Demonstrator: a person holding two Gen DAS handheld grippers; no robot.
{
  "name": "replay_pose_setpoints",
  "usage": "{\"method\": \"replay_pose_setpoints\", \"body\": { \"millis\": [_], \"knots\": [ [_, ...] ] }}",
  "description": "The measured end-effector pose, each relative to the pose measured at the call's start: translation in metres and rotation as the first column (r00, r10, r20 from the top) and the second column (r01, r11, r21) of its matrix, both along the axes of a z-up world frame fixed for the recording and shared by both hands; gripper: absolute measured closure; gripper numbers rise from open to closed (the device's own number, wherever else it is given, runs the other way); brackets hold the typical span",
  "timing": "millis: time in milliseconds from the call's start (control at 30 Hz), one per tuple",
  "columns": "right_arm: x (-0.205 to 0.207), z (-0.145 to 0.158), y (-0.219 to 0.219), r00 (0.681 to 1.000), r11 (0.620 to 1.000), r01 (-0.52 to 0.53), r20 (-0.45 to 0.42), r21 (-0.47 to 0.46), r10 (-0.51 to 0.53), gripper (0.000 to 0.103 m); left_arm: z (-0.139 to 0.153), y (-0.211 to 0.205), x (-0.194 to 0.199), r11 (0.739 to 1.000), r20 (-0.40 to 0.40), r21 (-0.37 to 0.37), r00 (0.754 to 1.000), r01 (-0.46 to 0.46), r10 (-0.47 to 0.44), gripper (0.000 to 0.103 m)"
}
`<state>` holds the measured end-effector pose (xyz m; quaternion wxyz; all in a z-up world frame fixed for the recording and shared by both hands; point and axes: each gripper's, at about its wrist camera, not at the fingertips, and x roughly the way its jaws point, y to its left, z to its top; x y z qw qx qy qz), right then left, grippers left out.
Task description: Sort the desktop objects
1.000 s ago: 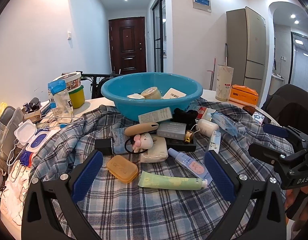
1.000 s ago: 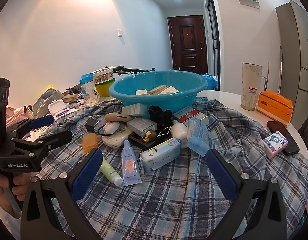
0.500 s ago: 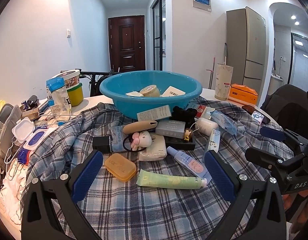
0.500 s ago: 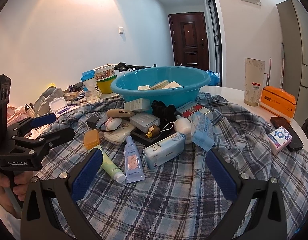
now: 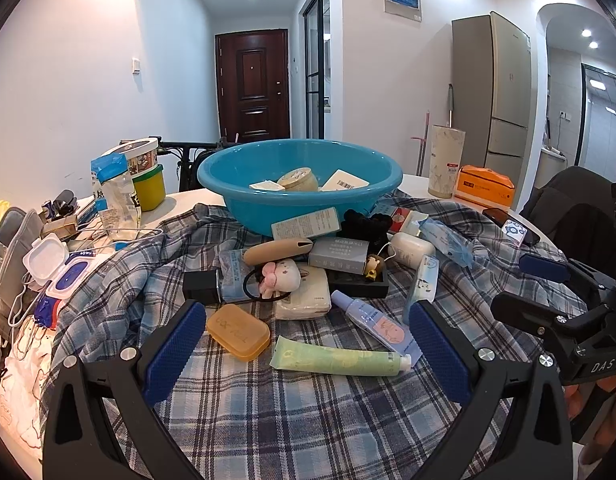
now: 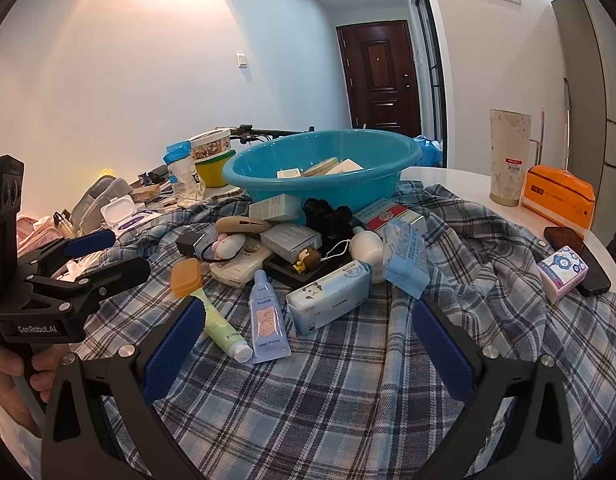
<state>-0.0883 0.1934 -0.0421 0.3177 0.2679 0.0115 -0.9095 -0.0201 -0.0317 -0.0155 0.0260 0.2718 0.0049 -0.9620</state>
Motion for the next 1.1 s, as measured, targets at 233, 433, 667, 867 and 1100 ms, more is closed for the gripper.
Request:
{"method": "replay_pose_setpoints", "body": {
  "millis": [233, 433, 667, 867, 1100],
  "knots": [
    [0.0003, -0.0005, 0.0001, 1.0, 1.0, 0.002, 0.001, 0.001, -0.002, 0.0, -0.0016, -0.001, -0.0002, 1.0, 0.004, 0.002, 1.0, -0.002, 0.002, 0.0],
    [0.0013, -0.0008, 0.0003, 1.0, 1.0, -0.001, 0.0, -0.001, 0.001, 0.0, -0.0021, -0.0011, 0.0001, 1.0, 0.004, 0.001, 1.0, -0.002, 0.002, 0.0],
    [0.0008, -0.0025, -0.0008, 1.0, 1.0, -0.004, 0.006, -0.001, 0.004, 0.0, -0.0043, -0.001, 0.0003, 1.0, 0.007, 0.003, 1.0, -0.001, 0.001, 0.0],
    [0.0009, -0.0028, -0.0011, 1.0, 1.0, -0.004, 0.004, 0.002, 0.004, 0.0, -0.0052, -0.0003, -0.0003, 1.0, 0.012, 0.003, 1.0, 0.0, 0.0, 0.0],
    [0.0007, -0.0029, -0.0011, 1.0, 1.0, -0.006, 0.004, -0.003, 0.006, 0.0, -0.0052, 0.0, 0.0001, 1.0, 0.011, 0.001, 1.0, -0.001, 0.001, 0.0]
  ]
}}
